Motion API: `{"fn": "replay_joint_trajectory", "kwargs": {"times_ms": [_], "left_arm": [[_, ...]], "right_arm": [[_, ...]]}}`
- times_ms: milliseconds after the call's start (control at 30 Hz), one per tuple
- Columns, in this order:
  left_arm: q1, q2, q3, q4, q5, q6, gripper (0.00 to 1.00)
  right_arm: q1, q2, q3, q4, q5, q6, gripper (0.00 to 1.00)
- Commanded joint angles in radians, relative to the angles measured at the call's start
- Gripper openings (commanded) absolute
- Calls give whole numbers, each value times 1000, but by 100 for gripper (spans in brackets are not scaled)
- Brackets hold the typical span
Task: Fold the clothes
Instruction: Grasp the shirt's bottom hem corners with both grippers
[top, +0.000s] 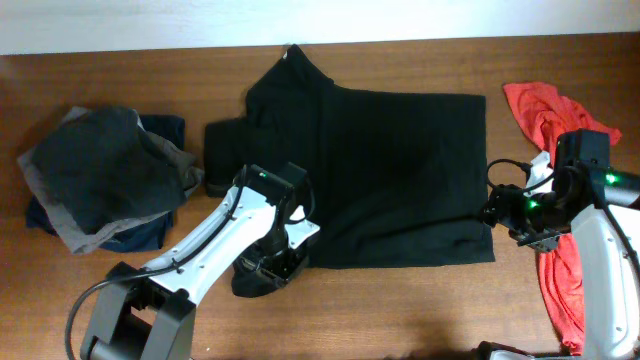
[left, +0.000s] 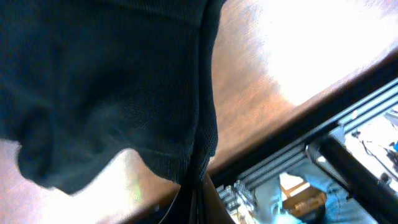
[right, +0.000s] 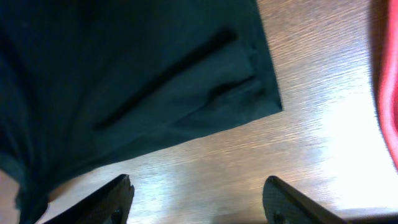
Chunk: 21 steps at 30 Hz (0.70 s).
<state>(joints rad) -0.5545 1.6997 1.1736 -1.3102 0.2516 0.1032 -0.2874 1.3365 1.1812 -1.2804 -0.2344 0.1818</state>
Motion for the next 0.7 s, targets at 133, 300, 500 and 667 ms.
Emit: {"fn": "replay_joint_trajectory", "kwargs": {"times_ms": [133, 300, 500, 667], "left_arm": [[-2, -22, 15, 31, 23, -13, 2], [-2, -22, 15, 5, 14, -13, 0], [-2, -22, 15, -18, 14, -12, 0], [-2, -22, 15, -27, -5, -13, 1]], "right_arm": [[-34, 41, -121, 38, 89, 63, 71], [-89, 85, -286, 159, 33, 97, 55], [-101, 108, -405, 391, -143, 15, 44], [-101, 108, -409, 461, -156, -13, 41]]}}
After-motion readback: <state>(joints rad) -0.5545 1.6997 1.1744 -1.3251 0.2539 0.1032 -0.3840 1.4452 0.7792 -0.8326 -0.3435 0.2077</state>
